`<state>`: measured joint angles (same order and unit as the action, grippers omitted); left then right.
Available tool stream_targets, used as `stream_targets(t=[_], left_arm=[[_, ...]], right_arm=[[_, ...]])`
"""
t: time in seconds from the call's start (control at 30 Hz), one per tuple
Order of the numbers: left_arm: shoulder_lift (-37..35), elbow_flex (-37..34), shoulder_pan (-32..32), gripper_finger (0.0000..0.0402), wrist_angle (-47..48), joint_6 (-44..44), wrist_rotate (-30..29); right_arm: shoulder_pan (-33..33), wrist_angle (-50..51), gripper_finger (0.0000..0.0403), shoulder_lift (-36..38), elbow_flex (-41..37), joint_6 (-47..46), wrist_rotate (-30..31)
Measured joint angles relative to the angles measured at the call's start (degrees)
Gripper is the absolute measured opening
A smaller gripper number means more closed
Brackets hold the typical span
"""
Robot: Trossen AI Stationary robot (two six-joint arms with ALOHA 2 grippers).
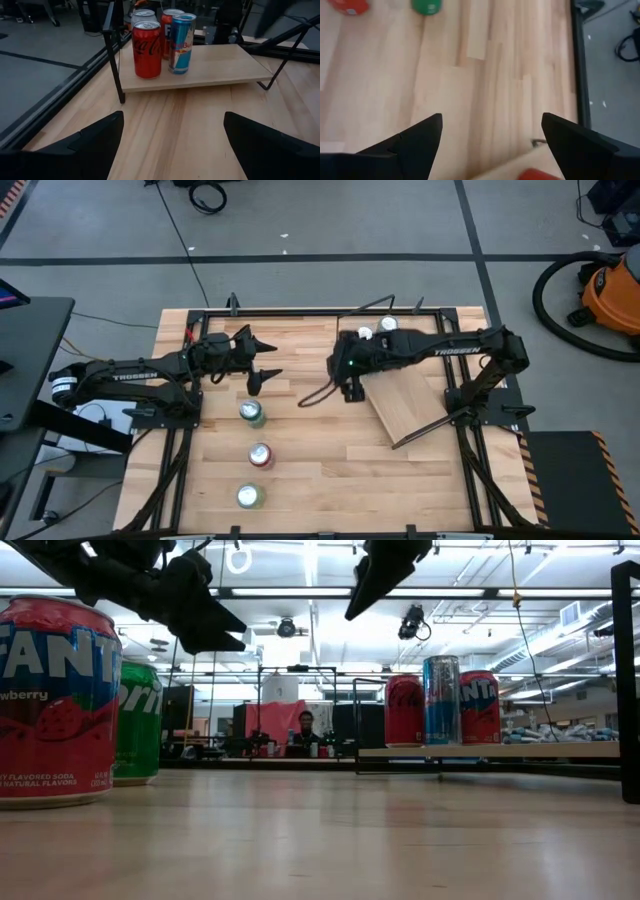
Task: Place canned beverage on shelf
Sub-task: Put the green soda can on the shelf
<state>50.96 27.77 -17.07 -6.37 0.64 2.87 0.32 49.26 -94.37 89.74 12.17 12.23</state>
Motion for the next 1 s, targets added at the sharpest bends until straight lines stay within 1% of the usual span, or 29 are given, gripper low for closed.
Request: stream_targets(t=[0.13, 0.27, 0.4, 0.5, 0.63, 0.77, 0.9, 1.0], left_arm=[[0.0, 2.8, 2.0, 0.0355, 4.3, 0.2, 0.0], [0.0, 6.3, 5.0, 0.0355, 9.4, 1.7, -0.1], [0.0, 7.3, 7.6, 0.0355, 11.4, 2.6, -0.2], [0.0, 7.9, 8.9, 0.0355, 16.8, 3.2, -0.2], [0.1, 10.7, 9.3, 0.0355, 24.9, 5.9, -0.5], [0.1, 13.5, 9.8, 0.0355, 29.5, 5.9, -0.5], [0.1, 16.6, 10.2, 0.0355, 36.4, 5.4, -0.4], [1.6, 19.4, 10.3, 0.0355, 42.9, 6.7, -0.3]], right_arm=[[2.6, -7.8, 0.0348, 0.0, -5.5, -1.0, -0.1], [4.8, -19.9, 0.0348, 0.0, -12.6, -2.1, -0.4], [5.9, -32.1, 0.0348, 0.0, -20.0, -2.1, -0.5], [6.0, -42.4, 0.0348, 0.0, -25.4, -2.2, -0.6], [5.9, -55.8, 0.0348, 0.0, -31.2, -2.1, -0.7], [5.3, -69.7, 0.0348, -0.2, -37.5, -1.7, -0.2], [4.1, -80.5, 0.0348, -0.3, -42.9, -1.6, -0.3], [3.2, -85.4, 0.0348, -0.3, -45.6, -2.0, -1.5]])
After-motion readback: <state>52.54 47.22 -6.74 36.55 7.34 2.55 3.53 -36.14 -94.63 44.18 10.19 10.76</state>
